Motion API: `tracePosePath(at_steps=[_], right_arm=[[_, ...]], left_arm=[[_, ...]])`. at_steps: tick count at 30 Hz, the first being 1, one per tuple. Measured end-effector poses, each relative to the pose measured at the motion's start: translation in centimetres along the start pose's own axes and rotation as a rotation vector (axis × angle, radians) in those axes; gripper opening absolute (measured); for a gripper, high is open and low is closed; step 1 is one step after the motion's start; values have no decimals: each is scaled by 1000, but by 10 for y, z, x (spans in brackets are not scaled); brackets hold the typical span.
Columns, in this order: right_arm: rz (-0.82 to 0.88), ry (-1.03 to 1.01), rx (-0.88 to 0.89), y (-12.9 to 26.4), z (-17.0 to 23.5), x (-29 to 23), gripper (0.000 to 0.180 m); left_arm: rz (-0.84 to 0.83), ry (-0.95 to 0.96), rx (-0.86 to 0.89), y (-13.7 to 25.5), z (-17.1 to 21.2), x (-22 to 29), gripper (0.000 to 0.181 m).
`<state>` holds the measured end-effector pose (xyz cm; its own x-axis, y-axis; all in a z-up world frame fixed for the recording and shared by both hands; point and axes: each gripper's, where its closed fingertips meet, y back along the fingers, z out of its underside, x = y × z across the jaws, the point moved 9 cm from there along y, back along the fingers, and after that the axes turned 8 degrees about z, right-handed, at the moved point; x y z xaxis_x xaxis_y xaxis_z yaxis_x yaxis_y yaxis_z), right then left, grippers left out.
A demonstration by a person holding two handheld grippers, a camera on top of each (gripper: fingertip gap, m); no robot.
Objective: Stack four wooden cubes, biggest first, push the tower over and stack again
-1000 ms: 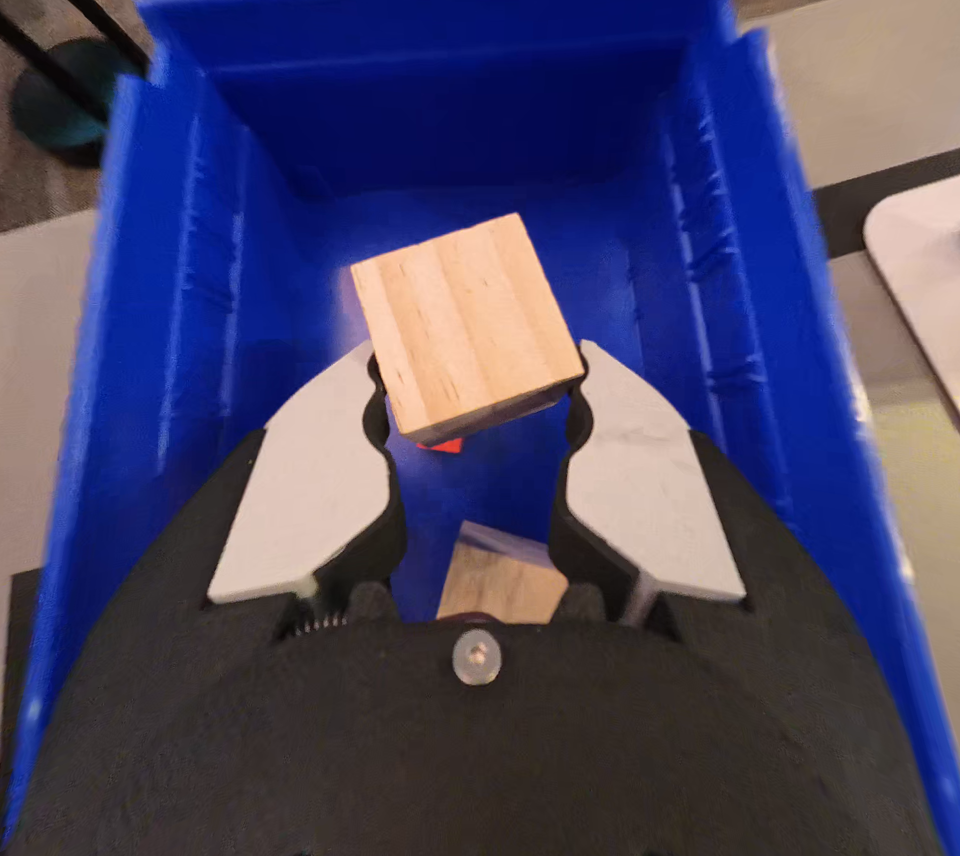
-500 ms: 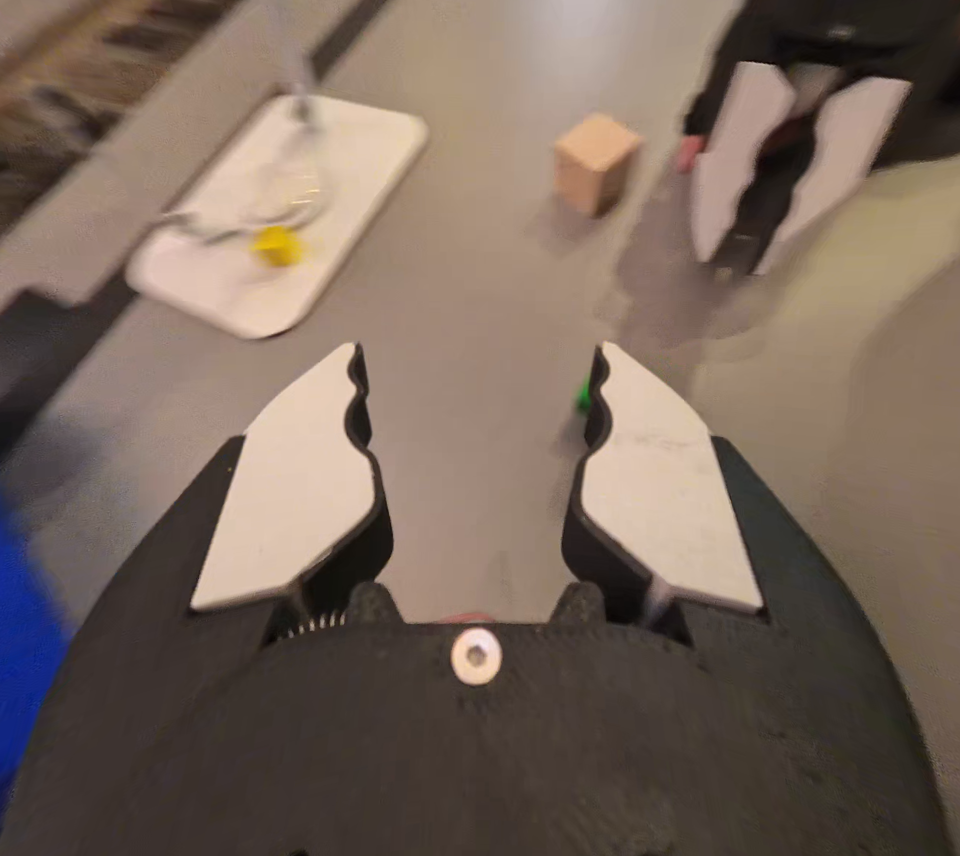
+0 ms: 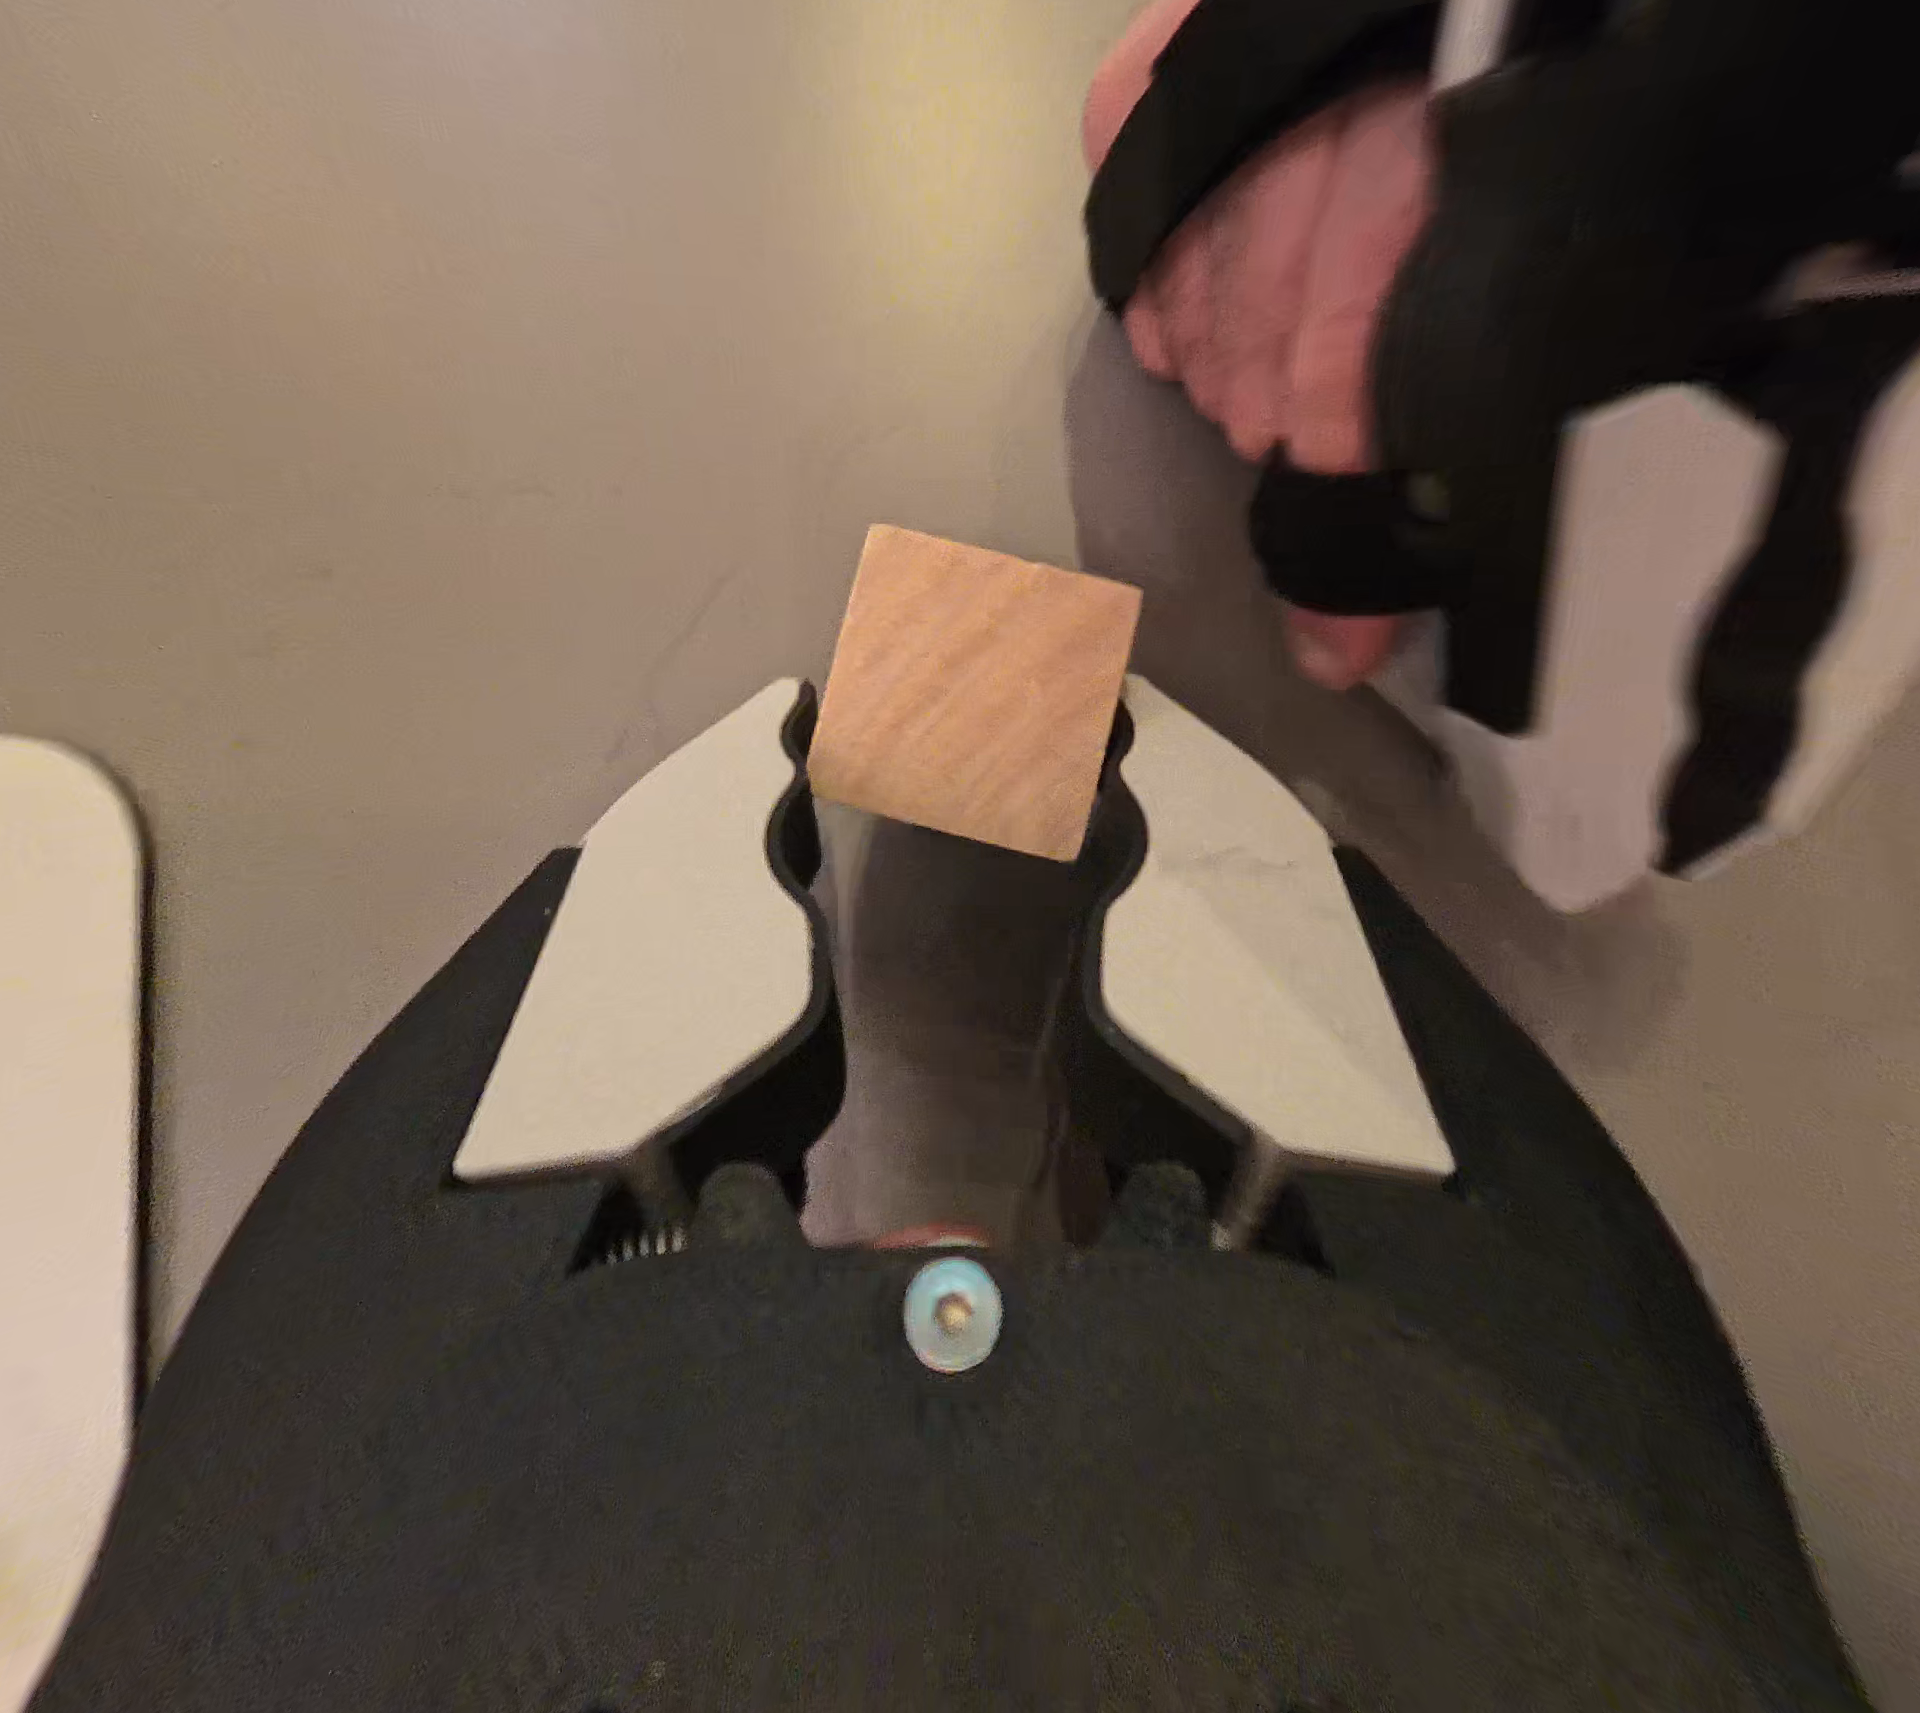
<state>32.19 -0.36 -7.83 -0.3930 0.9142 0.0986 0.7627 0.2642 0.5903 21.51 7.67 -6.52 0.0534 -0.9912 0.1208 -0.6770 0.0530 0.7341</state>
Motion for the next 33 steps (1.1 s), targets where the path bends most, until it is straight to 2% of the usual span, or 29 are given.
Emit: tracePosePath(at_steps=[2, 5, 8, 10, 12, 14, 17, 18, 19, 21, 24, 26, 29, 31, 33], right_arm=[[-1, -3, 10, 3, 1, 0, 16], [0, -3, 21, 5, 3, -1, 16], [-2, 0, 6, 4, 3, 0, 16], [-3, 1, 0, 3, 4, 0, 16], [-2, -4, 4, 3, 4, 1, 16], [-2, -6, 10, 4, 4, 1, 16], [-3, -6, 13, 4, 4, 1, 16], [-4, -5, 12, 4, 4, 1, 16], [-5, -4, 13, 4, 4, 1, 16], [-9, -4, 17, 5, 4, 1, 16], [-13, -2, 14, 4, 4, 1, 16], [-12, 5, 7, 4, 4, 0, 16], [-9, 17, 0, 3, 4, -2, 16], [-8, 18, 2, 3, 4, -2, 16], [-11, 20, 5, 4, 4, -3, 16]], left_arm=[[-85, 15, 48, 36, 2, 14, 50], [-375, 59, 58, 135, 27, 28, 50], [-738, 251, 75, 256, 84, 9, 50], [-905, 417, 51, 320, 132, -14, 50], [-943, 583, 97, 356, 181, -38, 51], [-967, 719, 60, 368, 223, -58, 51], [-888, 866, 77, 363, 257, -69, 53], [-921, 876, 120, 365, 255, -67, 71], [-980, 823, 157, 366, 243, -60, 83], [-1014, 667, 175, 350, 196, -38, 91], [-928, 368, 112, 276, 123, -13, 82], [-815, 286, 87, 214, 95, -17, 77], [-647, 294, 53, 146, 89, -40, 79], [-413, 316, 88, 121, 85, -36, 79], [-117, 209, 131, 111, 75, 5, 76]])
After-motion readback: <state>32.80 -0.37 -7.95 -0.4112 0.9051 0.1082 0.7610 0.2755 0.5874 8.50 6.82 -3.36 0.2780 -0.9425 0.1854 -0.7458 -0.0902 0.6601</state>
